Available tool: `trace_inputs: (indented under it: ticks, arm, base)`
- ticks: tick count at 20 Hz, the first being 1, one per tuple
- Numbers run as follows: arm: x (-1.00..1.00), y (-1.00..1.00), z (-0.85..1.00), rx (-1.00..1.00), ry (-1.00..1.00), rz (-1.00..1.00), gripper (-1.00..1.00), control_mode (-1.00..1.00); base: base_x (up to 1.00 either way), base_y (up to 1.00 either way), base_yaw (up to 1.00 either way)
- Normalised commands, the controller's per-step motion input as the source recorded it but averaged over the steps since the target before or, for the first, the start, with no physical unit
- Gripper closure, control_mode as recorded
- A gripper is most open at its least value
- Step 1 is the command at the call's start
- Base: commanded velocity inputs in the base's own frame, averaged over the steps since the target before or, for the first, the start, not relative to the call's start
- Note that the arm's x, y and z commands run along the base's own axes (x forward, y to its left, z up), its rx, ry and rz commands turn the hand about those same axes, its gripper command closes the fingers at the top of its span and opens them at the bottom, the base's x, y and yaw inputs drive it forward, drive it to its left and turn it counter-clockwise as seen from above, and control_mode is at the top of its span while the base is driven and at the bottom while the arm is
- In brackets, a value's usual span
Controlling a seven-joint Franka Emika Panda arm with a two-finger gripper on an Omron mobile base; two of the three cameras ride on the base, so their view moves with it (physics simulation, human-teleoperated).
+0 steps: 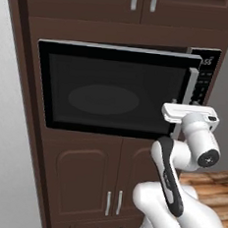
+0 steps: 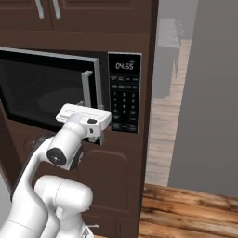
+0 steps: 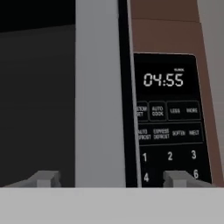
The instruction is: Pick the steak from the counter and place it in the microwave. Then turn on the microwave.
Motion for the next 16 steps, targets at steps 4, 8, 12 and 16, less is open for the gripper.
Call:
trace_inputs:
  ticks: [4, 8, 12, 16]
  arm:
    - [-0.36, -0.09, 0.01, 0.0, 0.0, 0.03, -1.0, -1.0]
    - [-0.58, -0.07, 0.0, 0.0, 0.0, 0.14, -1.0, -1.0]
    - [-0.7, -0.06, 0.0, 0.0, 0.0, 0.23, -1.0, -1.0]
    - [-0.83, 0.0, 0.0, -0.02, 0.0, 0.19, -1.0, -1.0]
  base:
    - [0.0, 0.0, 0.0]
    - [0.0, 0.0, 0.0]
    - [0.0, 0.0, 0.0]
    - [0.0, 0.0, 0.0]
